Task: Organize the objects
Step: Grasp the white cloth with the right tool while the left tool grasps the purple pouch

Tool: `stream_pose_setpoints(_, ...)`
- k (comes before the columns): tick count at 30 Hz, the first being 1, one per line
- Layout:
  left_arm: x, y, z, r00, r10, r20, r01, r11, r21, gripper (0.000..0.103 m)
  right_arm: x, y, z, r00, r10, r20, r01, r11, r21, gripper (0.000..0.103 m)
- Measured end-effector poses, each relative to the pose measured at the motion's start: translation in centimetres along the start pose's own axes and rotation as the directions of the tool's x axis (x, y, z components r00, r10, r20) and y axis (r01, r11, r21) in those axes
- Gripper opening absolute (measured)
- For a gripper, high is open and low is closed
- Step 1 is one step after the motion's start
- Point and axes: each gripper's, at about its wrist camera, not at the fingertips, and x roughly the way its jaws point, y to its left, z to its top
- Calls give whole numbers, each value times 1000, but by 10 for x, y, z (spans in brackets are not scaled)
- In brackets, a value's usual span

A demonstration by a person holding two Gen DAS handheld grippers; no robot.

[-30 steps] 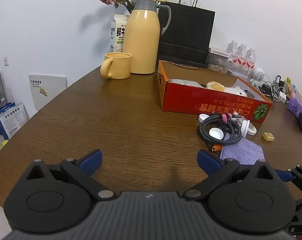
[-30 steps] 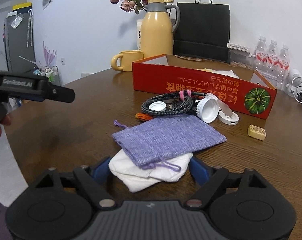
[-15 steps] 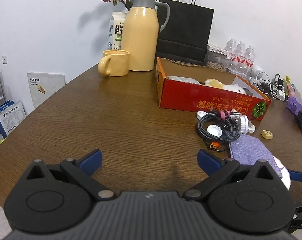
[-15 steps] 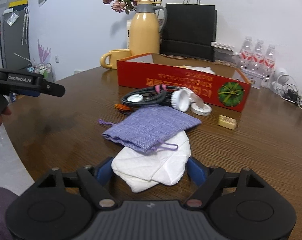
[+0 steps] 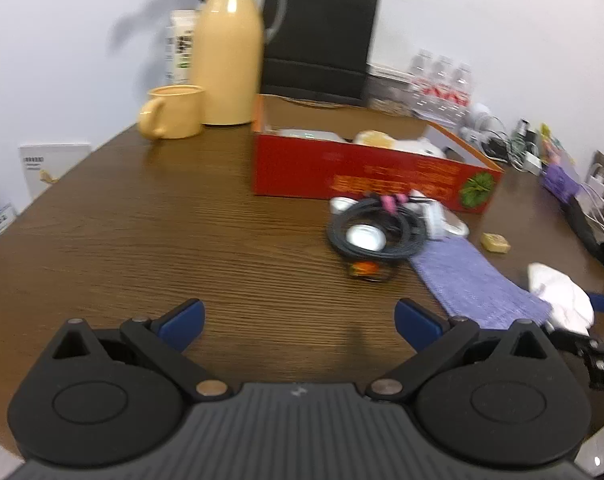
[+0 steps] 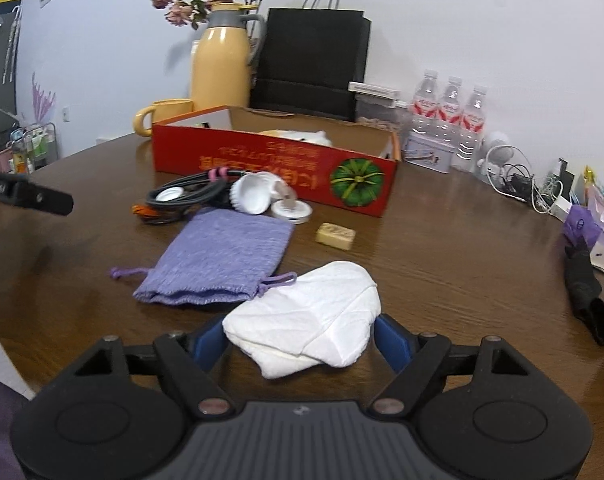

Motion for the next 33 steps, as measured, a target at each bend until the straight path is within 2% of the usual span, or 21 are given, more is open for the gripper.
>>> stream_pose_setpoints(5, 10, -26, -1, 999, -34, -27, 34, 999, 26, 103, 4, -22, -3, 1000, 0, 1, 0, 1000, 16, 79)
stream_pose_setpoints(9, 19, -46, 2, 997, -51, -52, 52, 999, 11, 103, 7, -36, -6, 1000, -2, 11, 1, 999, 36, 79)
stream_pose_setpoints(16, 42, -102, 15, 994, -75, -80, 76, 997, 8, 103, 13, -57, 12, 997, 14, 71, -15, 1000, 21, 79)
stream_pose_setpoints(24, 80, -149, 17, 984, -8, -178, 3, 1000, -26, 103, 29, -85, 32, 994, 20, 106, -21, 1000, 5, 79)
stream_pose_setpoints(28, 89, -165, 17, 984, 45, -172, -44, 999, 11, 103, 40, -95, 37, 995, 31, 99, -32, 999, 1, 79)
stream_pose_setpoints(31, 95, -176, 13, 983, 102, -150, -90, 992, 85, 103, 48, -95, 38, 994, 55, 94, -55, 998, -2, 79)
stream_pose_setpoints(33, 95, -176, 10, 987, 101, -127, -90, 992, 88, 103, 50, -95, 36, 993, 72, 97, -72, 997, -2, 79)
